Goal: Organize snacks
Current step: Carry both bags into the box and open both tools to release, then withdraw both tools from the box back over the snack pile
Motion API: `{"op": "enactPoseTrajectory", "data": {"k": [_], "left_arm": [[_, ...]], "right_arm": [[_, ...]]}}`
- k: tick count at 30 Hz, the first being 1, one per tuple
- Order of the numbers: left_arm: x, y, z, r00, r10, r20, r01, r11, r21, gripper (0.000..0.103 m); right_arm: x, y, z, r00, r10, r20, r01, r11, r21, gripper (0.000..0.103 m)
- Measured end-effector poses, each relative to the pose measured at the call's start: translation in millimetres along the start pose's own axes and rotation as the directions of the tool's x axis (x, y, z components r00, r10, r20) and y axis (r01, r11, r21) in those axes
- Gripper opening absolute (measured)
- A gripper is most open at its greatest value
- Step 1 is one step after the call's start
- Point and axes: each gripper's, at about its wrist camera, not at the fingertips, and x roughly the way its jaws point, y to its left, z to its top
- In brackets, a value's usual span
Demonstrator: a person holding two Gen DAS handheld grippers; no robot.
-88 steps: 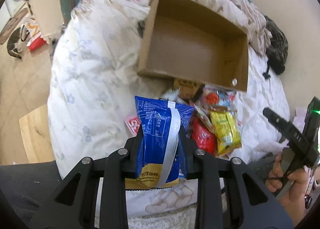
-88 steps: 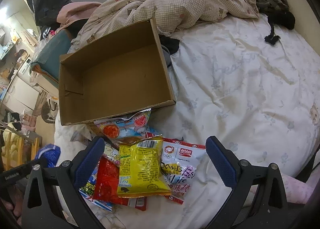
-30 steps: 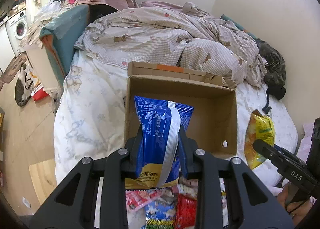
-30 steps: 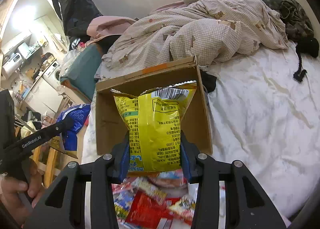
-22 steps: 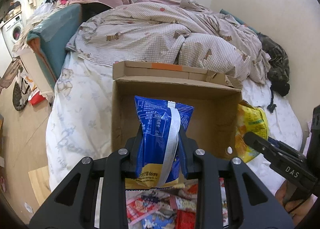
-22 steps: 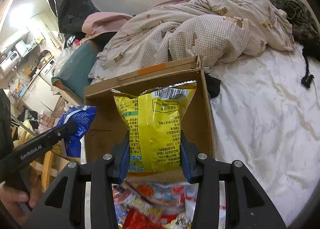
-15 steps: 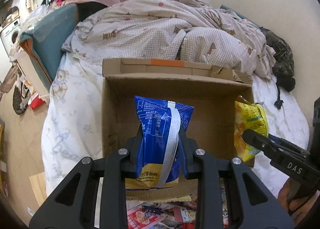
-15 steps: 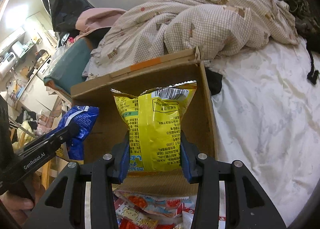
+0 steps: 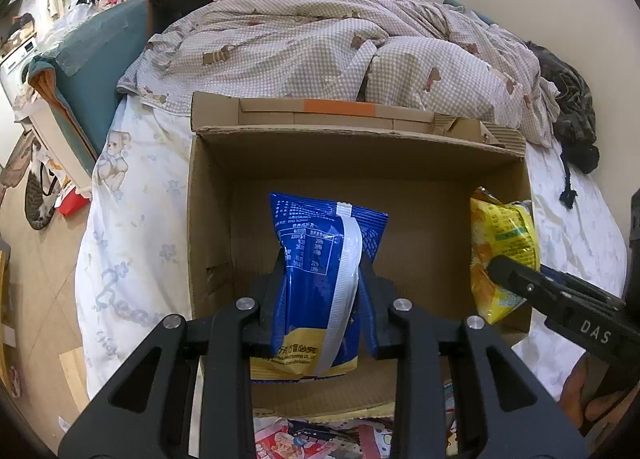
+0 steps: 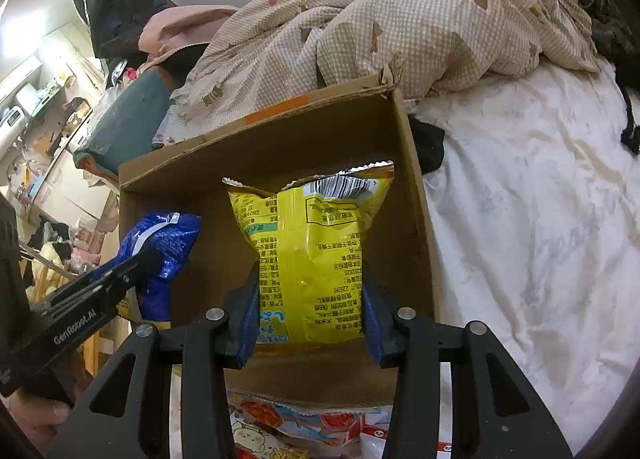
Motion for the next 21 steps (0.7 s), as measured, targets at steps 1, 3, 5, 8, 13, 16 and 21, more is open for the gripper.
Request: {"op": "enactPoseTrajectory", "data": {"k": [1, 3, 5, 8, 13, 16, 21], "left_arm": [[-0.5, 0.1, 0.0, 1.0, 0.005, 0.005, -0.005, 1.0, 0.002, 0.027], [-1.5, 0.1, -0.1, 1.0, 0.008, 0.008, -0.008, 1.0, 0.006, 0.027], [-2.0, 0.0, 0.0, 1.0, 0.009, 0.008, -0.009, 1.0, 0.007, 0.027], [-2.0, -0.7, -0.5, 1.0, 0.014, 0.008, -0.014, 1.0, 0.013, 0.027], [-2.9, -2.7, -2.2, 1.0, -0.001, 0.001, 0.001, 1.0, 0.015, 0.043], [-8.0, -2.4, -2.2, 1.0, 0.001, 0.021, -0.001, 1.0, -0.005, 0.07], [-18.3, -4.4, 0.1, 0.998, 0.0, 0.068, 0.001, 1.0, -0.008, 0.082]], "right_arm": [[0.9, -0.7, -0.2, 1.0, 0.006, -0.003, -0.006, 1.0, 0.006, 0.047], [2.5, -0.9, 0.1, 1.0, 0.009, -0.006, -0.009, 1.0, 0.012, 0.047], [2.5, -0.5, 0.6, 1.0, 0.008, -0.004, -0.008, 1.0, 0.012, 0.047], [1.6, -0.5, 0.7, 1.0, 0.011, 0.0, -0.011, 1.0, 0.013, 0.047], [-1.7, -1.9, 2.5, 1.0, 0.002, 0.018, -0.002, 1.0, 0.026, 0.059], [-12.0, 0.0, 4.4, 0.996, -0.033, 0.085, 0.031, 0.999, 0.018, 0.09], [-18.2, 2.8, 6.4, 0.992, -0.043, 0.118, 0.043, 0.999, -0.002, 0.094]]}}
